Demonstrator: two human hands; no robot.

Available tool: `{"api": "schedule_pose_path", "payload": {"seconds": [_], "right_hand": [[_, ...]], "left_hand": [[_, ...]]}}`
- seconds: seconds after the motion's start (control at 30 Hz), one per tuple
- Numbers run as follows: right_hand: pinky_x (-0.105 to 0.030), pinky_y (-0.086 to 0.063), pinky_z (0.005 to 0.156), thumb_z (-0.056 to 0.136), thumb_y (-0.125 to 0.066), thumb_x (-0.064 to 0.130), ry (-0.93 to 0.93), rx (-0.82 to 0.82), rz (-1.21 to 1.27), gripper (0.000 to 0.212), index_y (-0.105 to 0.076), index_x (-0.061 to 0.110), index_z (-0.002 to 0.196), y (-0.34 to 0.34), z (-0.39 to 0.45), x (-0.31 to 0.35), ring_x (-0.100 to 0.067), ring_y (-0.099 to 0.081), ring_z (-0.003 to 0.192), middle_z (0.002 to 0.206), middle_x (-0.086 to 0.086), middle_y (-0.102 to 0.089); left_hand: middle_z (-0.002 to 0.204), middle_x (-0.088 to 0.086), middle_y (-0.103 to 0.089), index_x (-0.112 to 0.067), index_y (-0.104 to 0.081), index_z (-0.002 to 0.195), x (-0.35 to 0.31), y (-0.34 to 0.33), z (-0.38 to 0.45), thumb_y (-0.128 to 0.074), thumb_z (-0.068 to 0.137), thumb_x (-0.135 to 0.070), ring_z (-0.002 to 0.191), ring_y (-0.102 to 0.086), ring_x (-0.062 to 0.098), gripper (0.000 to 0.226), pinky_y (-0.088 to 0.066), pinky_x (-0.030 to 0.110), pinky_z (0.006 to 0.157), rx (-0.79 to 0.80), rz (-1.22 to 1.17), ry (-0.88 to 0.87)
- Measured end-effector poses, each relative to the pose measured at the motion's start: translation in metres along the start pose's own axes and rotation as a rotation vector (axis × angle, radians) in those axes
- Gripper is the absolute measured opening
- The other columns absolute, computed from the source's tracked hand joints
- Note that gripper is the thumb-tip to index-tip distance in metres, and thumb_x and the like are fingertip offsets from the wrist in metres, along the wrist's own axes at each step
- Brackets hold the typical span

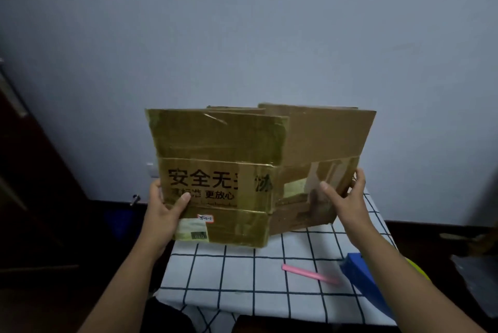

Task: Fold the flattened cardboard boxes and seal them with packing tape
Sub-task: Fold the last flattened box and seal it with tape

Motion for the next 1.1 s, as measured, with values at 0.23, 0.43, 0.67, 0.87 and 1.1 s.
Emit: {"api": "schedule_pose_path", "payload": {"seconds": [0.23, 0.43, 0.67, 0.87, 1.1], "right_hand": [[-0.04, -0.035, 0.111, 0.058, -0.075, 0.075, 0.006, 0.184, -0.066, 0.119, -0.006, 0.049, 0.152, -0.018, -0.002, -0.009, -0.018, -0.032, 0.144, 0.16, 0.004, -0.028], [-0.031, -0.03, 0.11, 0.078, -0.069, 0.054, 0.055, 0.305, 0.02, 0.097, -0.007, 0.05, 0.153, -0.05, -0.01, 0.005, -0.007, -0.025, 0.146, 0.161, 0.012, -0.023], [-0.01, -0.043, 0.086, 0.069, -0.07, 0.072, 0.075, 0.307, 0.083, 0.104, -0.01, 0.054, 0.151, -0.066, -0.045, 0.003, 0.005, -0.028, 0.141, 0.157, 0.027, -0.022], [-0.026, -0.041, 0.104, 0.092, -0.045, 0.066, 0.04, 0.231, 0.041, 0.062, -0.027, 0.052, 0.149, -0.076, -0.064, -0.009, -0.002, -0.033, 0.138, 0.156, 0.021, -0.029], [-0.04, -0.051, 0.096, 0.1, -0.036, 0.059, -0.023, 0.133, 0.216, 0.04, -0.053, 0.046, 0.133, -0.076, -0.075, 0.009, -0.009, -0.061, 0.115, 0.125, 0.013, -0.064]], "left_hand": [[0.139, 0.004, -0.054, -0.034, -0.022, 0.14, 0.029, -0.023, -0.004, -0.065, 0.089, -0.008, 0.121, -0.056, 0.007, 0.071, -0.047, 0.031, 0.103, 0.133, 0.119, 0.007], [0.127, -0.008, -0.055, -0.028, -0.027, 0.139, 0.028, -0.03, -0.017, -0.06, 0.091, 0.002, 0.103, -0.059, -0.013, 0.066, -0.05, 0.01, 0.08, 0.115, 0.036, -0.011], [0.127, -0.005, -0.058, -0.045, -0.035, 0.128, 0.034, -0.008, -0.042, -0.063, 0.089, 0.001, 0.114, -0.06, 0.003, 0.067, -0.048, 0.031, 0.096, 0.093, 0.057, -0.027], [0.128, -0.013, -0.052, -0.044, -0.035, 0.128, 0.033, -0.003, -0.062, -0.067, 0.088, -0.005, 0.116, -0.055, -0.001, 0.064, -0.044, 0.029, 0.099, 0.058, 0.125, -0.038], [0.116, -0.025, -0.052, -0.032, -0.036, 0.132, 0.026, 0.01, -0.093, -0.072, 0.086, -0.015, 0.103, -0.055, -0.013, 0.061, -0.05, 0.027, 0.088, -0.174, 0.231, -0.088]]}}
Point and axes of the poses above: each hand's wrist, its own z-axis towards the middle knuckle, its own y-axis out of the back of the hand, x = y × z, the point moved 10 cm from there along z, towards the middle knuckle
